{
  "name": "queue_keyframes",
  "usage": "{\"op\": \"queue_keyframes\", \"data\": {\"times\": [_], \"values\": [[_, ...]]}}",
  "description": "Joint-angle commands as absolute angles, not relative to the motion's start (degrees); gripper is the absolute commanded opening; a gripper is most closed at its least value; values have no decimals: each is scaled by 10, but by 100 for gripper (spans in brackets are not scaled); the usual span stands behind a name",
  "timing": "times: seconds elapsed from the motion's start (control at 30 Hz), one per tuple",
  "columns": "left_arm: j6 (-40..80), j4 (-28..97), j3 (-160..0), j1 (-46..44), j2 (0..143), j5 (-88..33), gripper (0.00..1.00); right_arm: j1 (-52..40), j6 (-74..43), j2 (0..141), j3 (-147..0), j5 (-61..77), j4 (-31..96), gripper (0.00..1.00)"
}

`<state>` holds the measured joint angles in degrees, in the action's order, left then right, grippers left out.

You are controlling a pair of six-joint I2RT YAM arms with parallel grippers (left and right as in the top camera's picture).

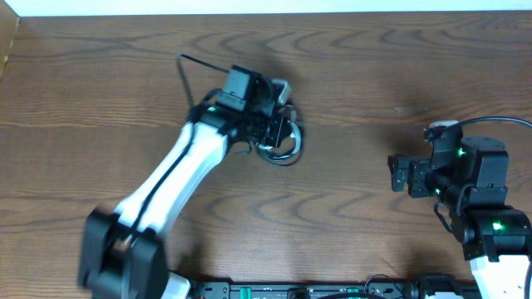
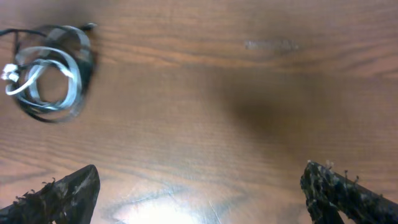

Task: Untangle cables
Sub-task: 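Reach the left gripper forward to the tangled black and white cables, then grasp the black cable with left gripper, white cable with right gripper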

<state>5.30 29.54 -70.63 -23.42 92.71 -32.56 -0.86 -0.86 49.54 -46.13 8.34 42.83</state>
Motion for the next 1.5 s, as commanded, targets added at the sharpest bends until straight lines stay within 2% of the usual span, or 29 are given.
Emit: {"op": "queue_keyframes", "data": {"times": [0.0, 0.2, 0.27, 0.3, 0.37, 0.43, 0.63, 0.8, 1.07, 1.33, 1.47], "values": [[59, 286, -725, -236, 853, -397, 8, -4, -24, 499, -475, 126, 410, 99], [59, 278, -725, -236, 786, -387, 8, -5, -32, 525, -475, 224, 358, 99], [59, 283, -725, -236, 778, -370, 8, -5, -32, 542, -475, 242, 348, 96], [59, 286, -725, -236, 777, -361, 8, -5, -32, 550, -475, 249, 347, 93], [64, 290, -725, -236, 777, -354, 8, -5, -32, 570, -475, 263, 343, 79], [85, 281, -725, -236, 777, -354, 8, -6, -32, 593, -475, 284, 338, 73], [160, 157, -725, -236, 762, -444, 8, -30, -32, 667, -475, 315, 309, 76], [203, 93, -725, -236, 743, -450, 8, -64, -32, 725, -475, 315, 263, 76], [201, 115, -725, -236, 733, -449, 8, -120, -32, 825, -475, 241, 189, 78], [176, 162, -725, -236, 733, -427, 8, -169, -32, 930, -475, 241, 151, 80], [159, 202, -725, -236, 733, -394, 8, -182, -32, 970, -475, 221, 131, 76]]}}
